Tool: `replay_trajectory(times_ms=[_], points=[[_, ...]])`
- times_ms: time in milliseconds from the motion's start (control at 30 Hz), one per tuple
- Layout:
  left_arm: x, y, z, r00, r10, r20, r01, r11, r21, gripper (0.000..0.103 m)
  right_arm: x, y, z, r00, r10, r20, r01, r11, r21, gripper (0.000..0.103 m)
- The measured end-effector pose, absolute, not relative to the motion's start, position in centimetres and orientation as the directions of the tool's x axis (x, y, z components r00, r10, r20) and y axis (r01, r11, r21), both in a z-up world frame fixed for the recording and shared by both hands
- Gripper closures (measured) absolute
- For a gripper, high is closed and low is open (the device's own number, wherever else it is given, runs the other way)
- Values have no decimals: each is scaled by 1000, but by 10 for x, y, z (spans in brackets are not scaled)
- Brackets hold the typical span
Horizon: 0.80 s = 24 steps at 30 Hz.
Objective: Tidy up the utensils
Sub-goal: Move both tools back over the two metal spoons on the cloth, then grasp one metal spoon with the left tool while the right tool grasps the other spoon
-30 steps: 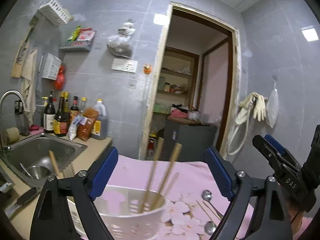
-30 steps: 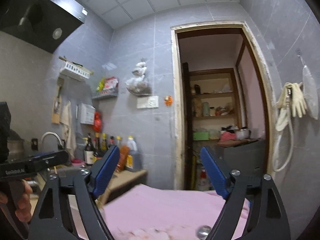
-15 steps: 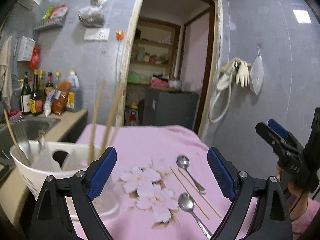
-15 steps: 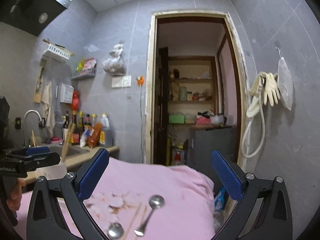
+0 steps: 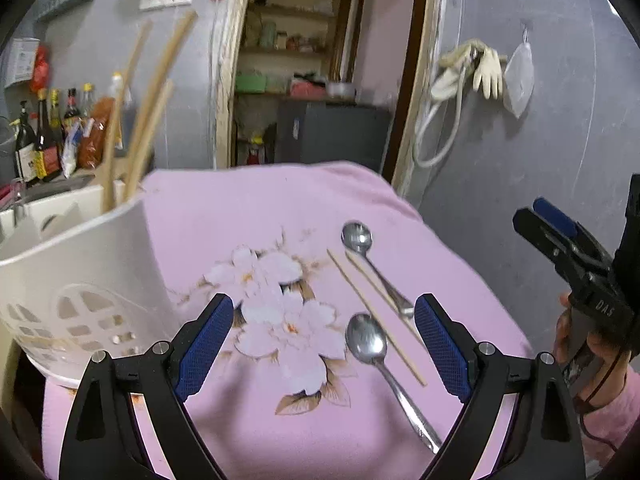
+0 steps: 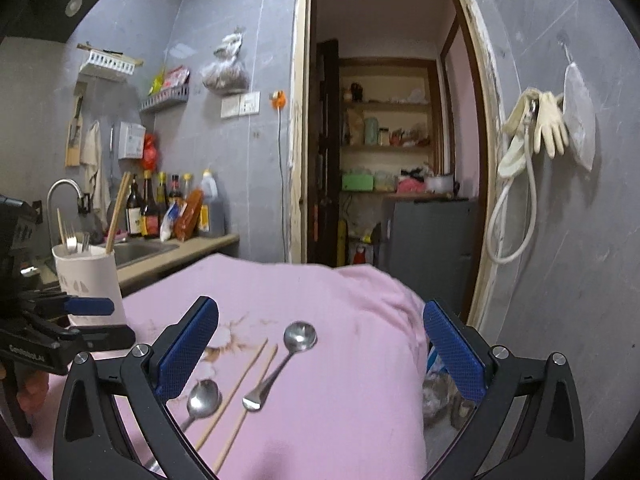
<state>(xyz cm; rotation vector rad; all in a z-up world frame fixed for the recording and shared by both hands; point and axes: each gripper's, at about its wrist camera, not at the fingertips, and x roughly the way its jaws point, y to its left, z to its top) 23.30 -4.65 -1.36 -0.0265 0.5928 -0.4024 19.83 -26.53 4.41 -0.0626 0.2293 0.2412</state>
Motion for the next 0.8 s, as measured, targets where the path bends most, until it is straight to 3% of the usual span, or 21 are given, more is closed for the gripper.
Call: replay_trajectory(times_ms=[300, 500, 633, 800], points=[[265, -59, -32, 616, -422, -665, 416, 891, -180, 18, 233, -270, 32, 894, 242, -376, -256, 966, 12, 0], [284, -66, -46, 497, -470, -730, 456, 857, -240, 52, 254, -273, 25, 844, 275, -461, -275, 959, 70, 1], [294, -65, -51, 453, -482, -750, 461, 847, -266, 62, 264, -276, 21, 814, 288, -504, -275, 956, 102, 3], [303, -65, -52, 414, -497, -762, 466, 835, -291, 76, 277, -275, 15, 771, 303, -560, -279, 951, 130, 14]])
